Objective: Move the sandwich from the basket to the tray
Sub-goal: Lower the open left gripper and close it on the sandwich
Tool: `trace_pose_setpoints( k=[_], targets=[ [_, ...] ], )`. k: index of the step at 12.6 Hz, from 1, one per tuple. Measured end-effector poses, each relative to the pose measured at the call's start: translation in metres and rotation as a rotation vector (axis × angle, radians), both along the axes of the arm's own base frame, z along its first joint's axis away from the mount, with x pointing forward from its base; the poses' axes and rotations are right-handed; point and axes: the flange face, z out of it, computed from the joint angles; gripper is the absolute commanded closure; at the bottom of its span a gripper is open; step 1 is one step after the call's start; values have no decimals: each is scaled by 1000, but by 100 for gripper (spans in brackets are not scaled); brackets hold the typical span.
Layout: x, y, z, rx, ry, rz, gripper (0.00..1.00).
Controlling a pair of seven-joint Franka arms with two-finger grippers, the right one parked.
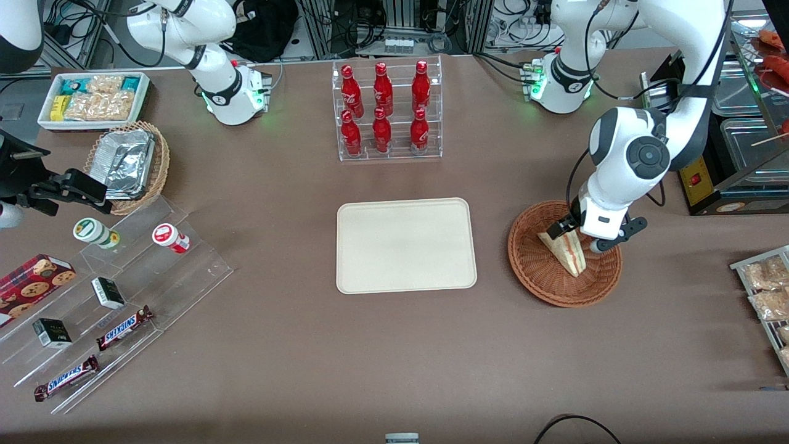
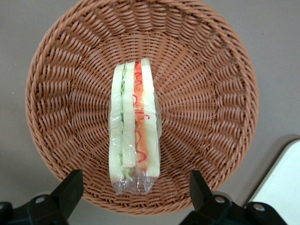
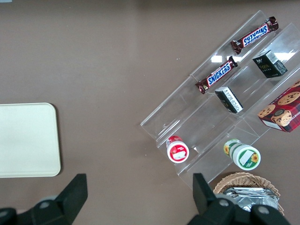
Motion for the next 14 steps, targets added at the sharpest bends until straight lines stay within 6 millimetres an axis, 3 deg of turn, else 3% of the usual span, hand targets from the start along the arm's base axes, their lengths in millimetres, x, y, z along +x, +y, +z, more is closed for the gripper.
trace_pose_setpoints(
  k=[5,6,7,8,9,10,14],
  targets=[
    [3,3,-35,-3,21,21,0],
    [3,4,-40,-4,23,23,16],
    [3,4,-42,-3,27,24,45],
    [3,4,-42,-3,27,25,65],
    [4,4,-42,-3,26,25,80],
    [4,4,-42,-4,25,25,85],
    [6,4,-39,-5,19,25,85]
  ],
)
